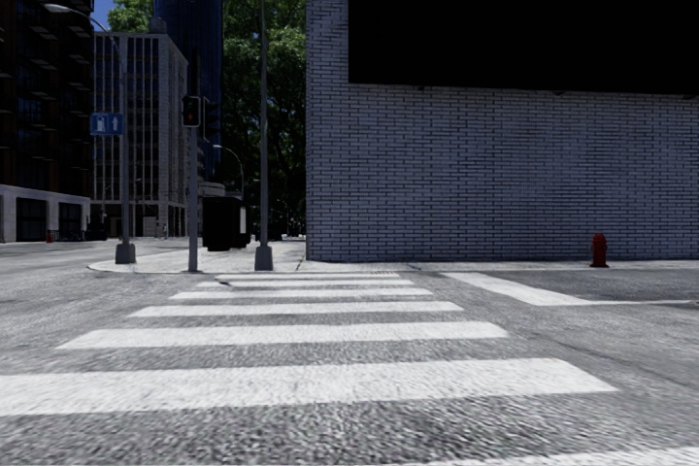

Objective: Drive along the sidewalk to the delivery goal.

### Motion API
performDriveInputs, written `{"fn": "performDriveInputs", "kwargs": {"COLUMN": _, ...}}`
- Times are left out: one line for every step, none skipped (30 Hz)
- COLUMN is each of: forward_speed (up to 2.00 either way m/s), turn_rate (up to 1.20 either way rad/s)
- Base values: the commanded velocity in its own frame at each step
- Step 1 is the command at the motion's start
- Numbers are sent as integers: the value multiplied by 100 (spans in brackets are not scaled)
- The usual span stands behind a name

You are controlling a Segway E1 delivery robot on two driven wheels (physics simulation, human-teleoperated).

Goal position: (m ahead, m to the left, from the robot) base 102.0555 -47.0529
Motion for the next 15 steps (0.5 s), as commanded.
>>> {"fn": "performDriveInputs", "kwargs": {"forward_speed": 200, "turn_rate": 0}}
{"fn": "performDriveInputs", "kwargs": {"forward_speed": 200, "turn_rate": 0}}
{"fn": "performDriveInputs", "kwargs": {"forward_speed": 200, "turn_rate": 0}}
{"fn": "performDriveInputs", "kwargs": {"forward_speed": 200, "turn_rate": 0}}
{"fn": "performDriveInputs", "kwargs": {"forward_speed": 200, "turn_rate": 0}}
{"fn": "performDriveInputs", "kwargs": {"forward_speed": 200, "turn_rate": 0}}
{"fn": "performDriveInputs", "kwargs": {"forward_speed": 200, "turn_rate": 0}}
{"fn": "performDriveInputs", "kwargs": {"forward_speed": 200, "turn_rate": 0}}
{"fn": "performDriveInputs", "kwargs": {"forward_speed": 200, "turn_rate": 0}}
{"fn": "performDriveInputs", "kwargs": {"forward_speed": 200, "turn_rate": 0}}
{"fn": "performDriveInputs", "kwargs": {"forward_speed": 200, "turn_rate": 0}}
{"fn": "performDriveInputs", "kwargs": {"forward_speed": 200, "turn_rate": 0}}
{"fn": "performDriveInputs", "kwargs": {"forward_speed": 200, "turn_rate": 0}}
{"fn": "performDriveInputs", "kwargs": {"forward_speed": 200, "turn_rate": 0}}
{"fn": "performDriveInputs", "kwargs": {"forward_speed": 200, "turn_rate": 0}}
